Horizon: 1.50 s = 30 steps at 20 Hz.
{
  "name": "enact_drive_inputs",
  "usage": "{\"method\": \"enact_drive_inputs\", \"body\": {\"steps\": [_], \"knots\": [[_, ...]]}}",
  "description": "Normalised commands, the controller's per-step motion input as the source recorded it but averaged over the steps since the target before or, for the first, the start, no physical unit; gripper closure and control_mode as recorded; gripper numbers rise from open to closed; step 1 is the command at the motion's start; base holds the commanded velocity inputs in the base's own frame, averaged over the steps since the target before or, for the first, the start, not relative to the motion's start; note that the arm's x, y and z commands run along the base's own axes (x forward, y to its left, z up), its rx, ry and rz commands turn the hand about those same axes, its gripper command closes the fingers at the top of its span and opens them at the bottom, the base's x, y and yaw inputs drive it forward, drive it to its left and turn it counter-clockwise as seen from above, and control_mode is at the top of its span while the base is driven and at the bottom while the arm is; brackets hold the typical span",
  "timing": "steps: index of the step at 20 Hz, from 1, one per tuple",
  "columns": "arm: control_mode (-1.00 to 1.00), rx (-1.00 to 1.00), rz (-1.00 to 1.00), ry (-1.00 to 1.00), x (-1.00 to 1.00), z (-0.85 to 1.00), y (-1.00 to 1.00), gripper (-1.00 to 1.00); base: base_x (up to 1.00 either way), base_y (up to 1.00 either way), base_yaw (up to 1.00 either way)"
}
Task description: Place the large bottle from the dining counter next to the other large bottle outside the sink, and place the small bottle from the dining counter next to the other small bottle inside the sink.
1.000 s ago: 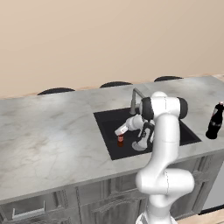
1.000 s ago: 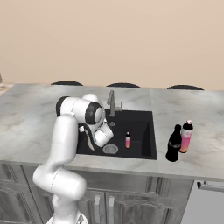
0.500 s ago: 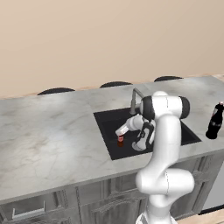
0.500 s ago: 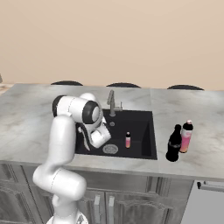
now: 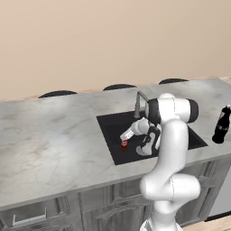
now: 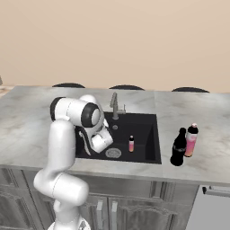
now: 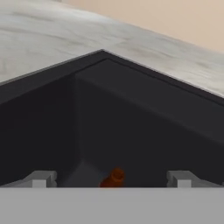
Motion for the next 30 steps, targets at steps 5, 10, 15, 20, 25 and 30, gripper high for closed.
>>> {"method": "enact_drive_inputs", "body": {"steps": [5, 10, 15, 20, 25, 30], "knots": [[-1.0, 0.0, 0.0, -0.04, -0.33, 0.01, 0.0, -1.0, 0.0, 0.0, 0.0], [-1.0, 0.0, 0.0, -0.06, -0.34, 0.08, 0.0, -1.0, 0.0, 0.0, 0.0], [-1.0, 0.0, 0.0, -0.06, -0.27, 0.17, 0.0, -1.0, 0.0, 0.0, 0.0], [-1.0, 0.0, 0.0, -0.05, -0.23, 0.18, 0.0, -1.0, 0.0, 0.0, 0.0], [-1.0, 0.0, 0.0, -0.04, -0.19, 0.17, 0.0, -1.0, 0.0, 0.0, 0.0], [-1.0, 0.01, 0.0, -0.03, -0.21, 0.17, 0.0, -1.0, 0.0, 0.0, 0.0]]}}
